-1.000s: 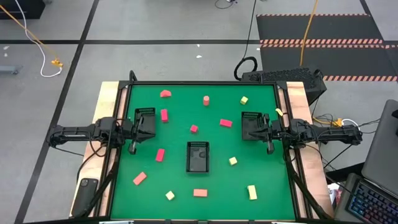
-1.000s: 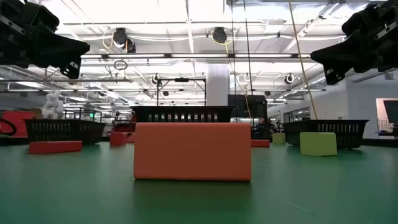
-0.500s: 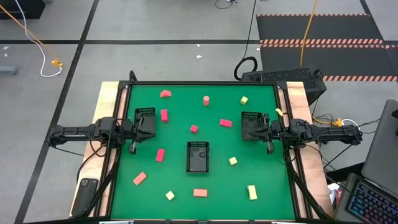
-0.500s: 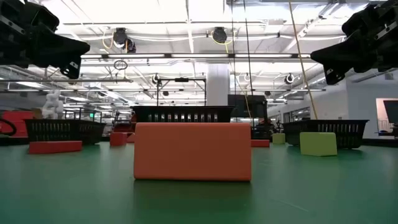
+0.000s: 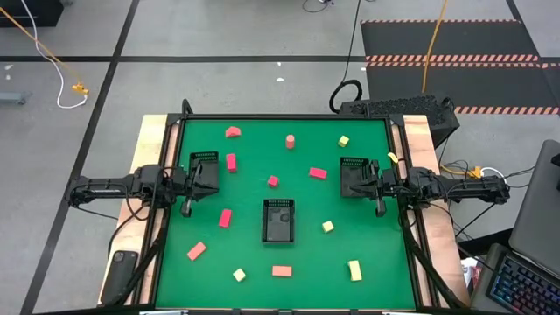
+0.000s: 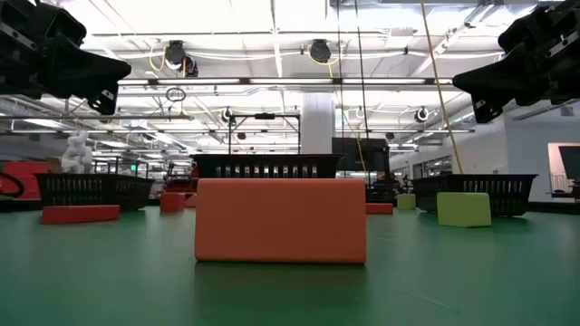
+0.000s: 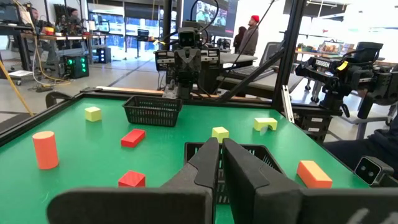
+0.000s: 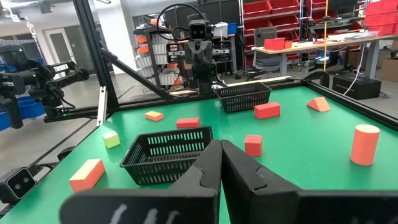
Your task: Sort & place blocks by color
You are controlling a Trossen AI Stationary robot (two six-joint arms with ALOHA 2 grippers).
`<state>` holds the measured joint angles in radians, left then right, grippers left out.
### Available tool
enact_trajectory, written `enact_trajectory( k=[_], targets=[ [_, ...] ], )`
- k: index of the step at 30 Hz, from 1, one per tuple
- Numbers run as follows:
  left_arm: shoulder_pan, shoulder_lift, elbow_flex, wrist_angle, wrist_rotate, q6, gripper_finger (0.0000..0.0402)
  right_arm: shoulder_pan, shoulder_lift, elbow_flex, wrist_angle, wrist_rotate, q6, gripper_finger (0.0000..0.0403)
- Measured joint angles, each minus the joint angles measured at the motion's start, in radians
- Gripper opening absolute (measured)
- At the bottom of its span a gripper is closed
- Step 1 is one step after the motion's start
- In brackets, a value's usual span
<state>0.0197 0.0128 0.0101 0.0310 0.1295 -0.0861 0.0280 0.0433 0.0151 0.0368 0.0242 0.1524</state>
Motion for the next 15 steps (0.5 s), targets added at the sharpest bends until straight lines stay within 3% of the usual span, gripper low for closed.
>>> enact_trajectory(
  k=[15],
  targets=[
    [0.0, 0.0, 0.0, 0.025, 0.0, 0.013, 0.0026, 0.0, 0.0, 0.0, 0.005, 0.0, 0.0, 0.0]
  ],
)
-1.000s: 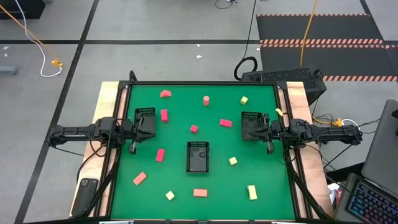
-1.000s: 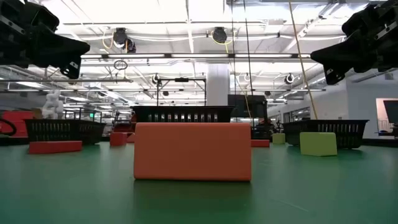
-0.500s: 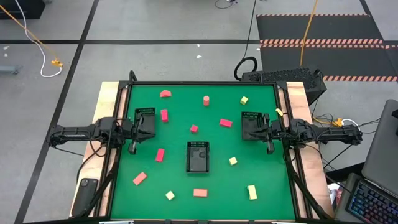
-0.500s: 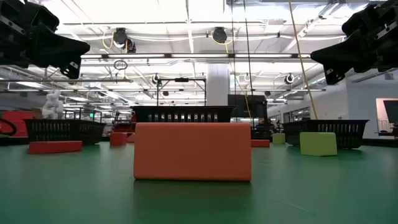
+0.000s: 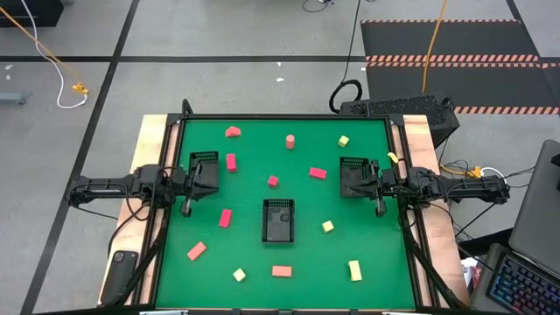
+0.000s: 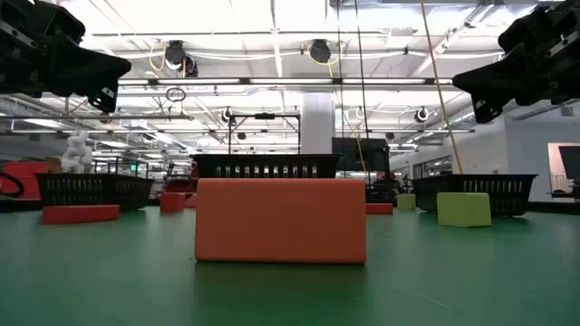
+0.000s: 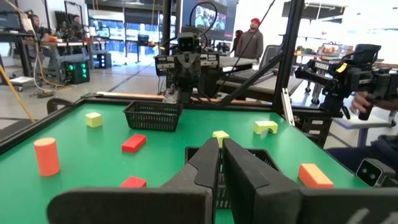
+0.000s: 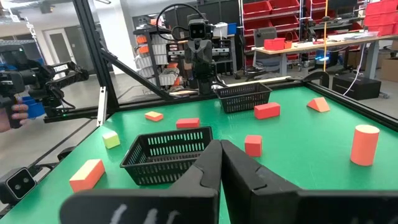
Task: Sort & place blocks by color
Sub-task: Put the light green block into the middle black basket
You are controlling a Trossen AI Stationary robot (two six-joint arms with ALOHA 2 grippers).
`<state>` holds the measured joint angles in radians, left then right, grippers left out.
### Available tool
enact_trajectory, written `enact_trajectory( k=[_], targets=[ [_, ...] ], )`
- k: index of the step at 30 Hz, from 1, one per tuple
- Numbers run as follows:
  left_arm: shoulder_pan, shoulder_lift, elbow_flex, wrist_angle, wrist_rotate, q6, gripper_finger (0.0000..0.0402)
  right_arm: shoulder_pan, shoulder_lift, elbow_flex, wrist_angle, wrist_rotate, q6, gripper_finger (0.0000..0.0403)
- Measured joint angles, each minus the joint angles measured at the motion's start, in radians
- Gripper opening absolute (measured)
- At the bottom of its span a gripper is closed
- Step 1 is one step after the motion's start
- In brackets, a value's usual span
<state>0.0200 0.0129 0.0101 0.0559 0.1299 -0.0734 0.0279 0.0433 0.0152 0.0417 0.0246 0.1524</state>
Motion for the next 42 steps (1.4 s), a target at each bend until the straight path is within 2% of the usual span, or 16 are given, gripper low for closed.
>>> enact_trajectory(
  k=[11, 17, 22, 26, 29, 34, 38, 42],
  targets=[
    [0.0, 0.0, 0.0, 0.102, 0.0, -0.028, 0.0026, 0.0, 0.0, 0.0, 0.024, 0.001, 0.064, 0.0],
    [0.0, 0.0, 0.0, 0.19, -0.001, -0.049, 0.0026, 0.0, 0.002, 0.0, 0.08, 0.153, -0.003, 0.0],
    [0.0, 0.0, 0.0, 0.251, -0.005, -0.001, 0.0026, 0.0, 0.002, 0.0, 0.095, 0.19, -0.013, 0.0],
    [0.0, 0.001, 0.0, 0.208, -0.126, 0.016, 0.0031, 0.0, 0.002, 0.0, 0.132, 0.198, -0.068, 0.0018],
    [0.0, 0.021, 0.0, 0.144, -0.245, 0.008, 0.0061, 0.0, 0.007, 0.0, 0.166, 0.244, -0.084, 0.006],
    [0.002, 0.098, 0.007, 0.149, -0.425, -0.045, 0.0156, 0.0, 0.059, 0.003, 0.282, 0.334, -0.145, 0.0159],
    [0.024, 0.185, 0.059, 0.136, -0.508, -0.07, 0.0227, -0.02, 0.16, 0.07, 0.279, 0.395, -0.185, 0.022],
    [0.071, 0.306, 0.176, -0.02, -0.535, -0.103, 0.0268, -0.068, 0.32, 0.228, 0.218, 0.398, -0.223, 0.0245]
  ],
)
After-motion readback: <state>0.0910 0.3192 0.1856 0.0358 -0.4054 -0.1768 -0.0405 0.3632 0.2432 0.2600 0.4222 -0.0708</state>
